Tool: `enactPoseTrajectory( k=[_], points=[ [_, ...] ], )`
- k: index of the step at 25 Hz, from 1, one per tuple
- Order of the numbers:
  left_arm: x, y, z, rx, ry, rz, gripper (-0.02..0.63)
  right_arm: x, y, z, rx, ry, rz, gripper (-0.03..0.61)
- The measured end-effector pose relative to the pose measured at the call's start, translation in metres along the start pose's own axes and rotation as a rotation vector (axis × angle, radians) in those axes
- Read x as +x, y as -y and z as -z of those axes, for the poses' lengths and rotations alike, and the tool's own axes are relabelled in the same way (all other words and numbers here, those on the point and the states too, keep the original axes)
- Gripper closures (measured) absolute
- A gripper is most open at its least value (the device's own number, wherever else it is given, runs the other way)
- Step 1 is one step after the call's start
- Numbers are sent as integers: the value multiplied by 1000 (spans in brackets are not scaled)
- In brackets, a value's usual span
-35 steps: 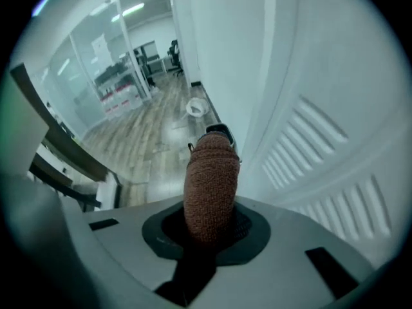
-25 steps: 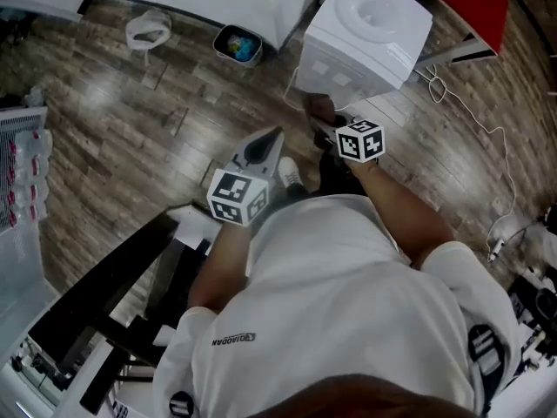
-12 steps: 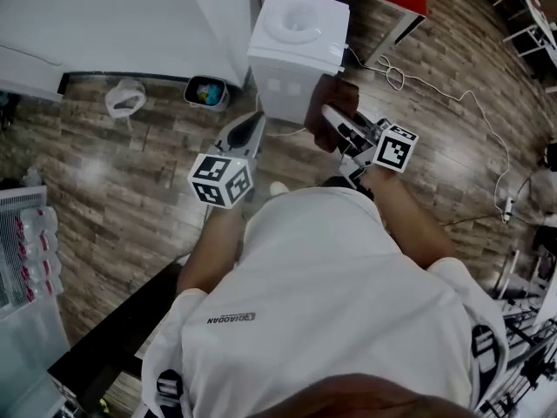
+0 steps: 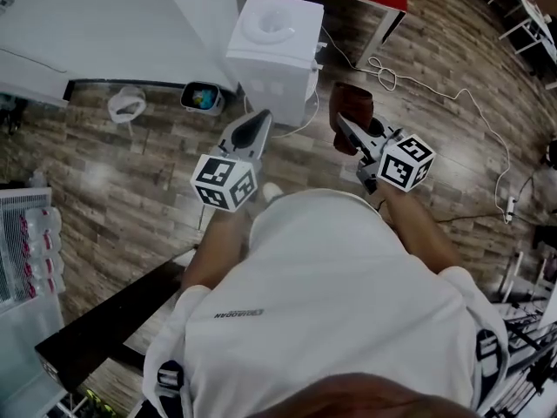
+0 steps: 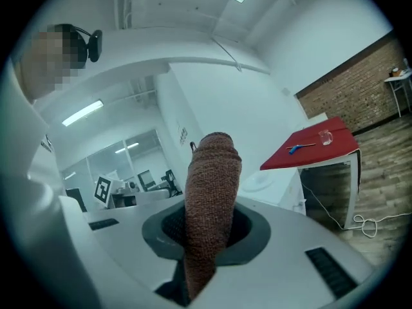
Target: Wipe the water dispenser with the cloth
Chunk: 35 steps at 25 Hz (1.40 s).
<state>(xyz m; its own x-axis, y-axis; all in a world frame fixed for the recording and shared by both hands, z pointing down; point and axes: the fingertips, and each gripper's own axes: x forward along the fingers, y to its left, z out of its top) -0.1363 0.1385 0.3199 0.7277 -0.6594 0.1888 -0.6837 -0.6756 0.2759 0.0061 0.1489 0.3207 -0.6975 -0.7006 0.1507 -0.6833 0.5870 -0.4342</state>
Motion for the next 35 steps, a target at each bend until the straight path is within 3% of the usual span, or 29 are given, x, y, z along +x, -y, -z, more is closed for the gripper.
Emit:
enactPoseTrajectory(
  k=[5, 13, 19, 35],
  points=[
    [2, 43, 6, 7, 1, -8, 621, -44, 10, 0, 15, -1, 30, 515],
    [-13, 87, 40, -19, -64, -53, 621, -102, 9, 16, 10, 13, 37, 515],
    [-21, 97, 69, -117, -110, -58, 621, -125, 16, 35, 65, 16, 68, 515],
    [-32, 99, 69, -80, -95, -125, 621, -139, 17, 62, 51, -72, 74, 515]
  ],
)
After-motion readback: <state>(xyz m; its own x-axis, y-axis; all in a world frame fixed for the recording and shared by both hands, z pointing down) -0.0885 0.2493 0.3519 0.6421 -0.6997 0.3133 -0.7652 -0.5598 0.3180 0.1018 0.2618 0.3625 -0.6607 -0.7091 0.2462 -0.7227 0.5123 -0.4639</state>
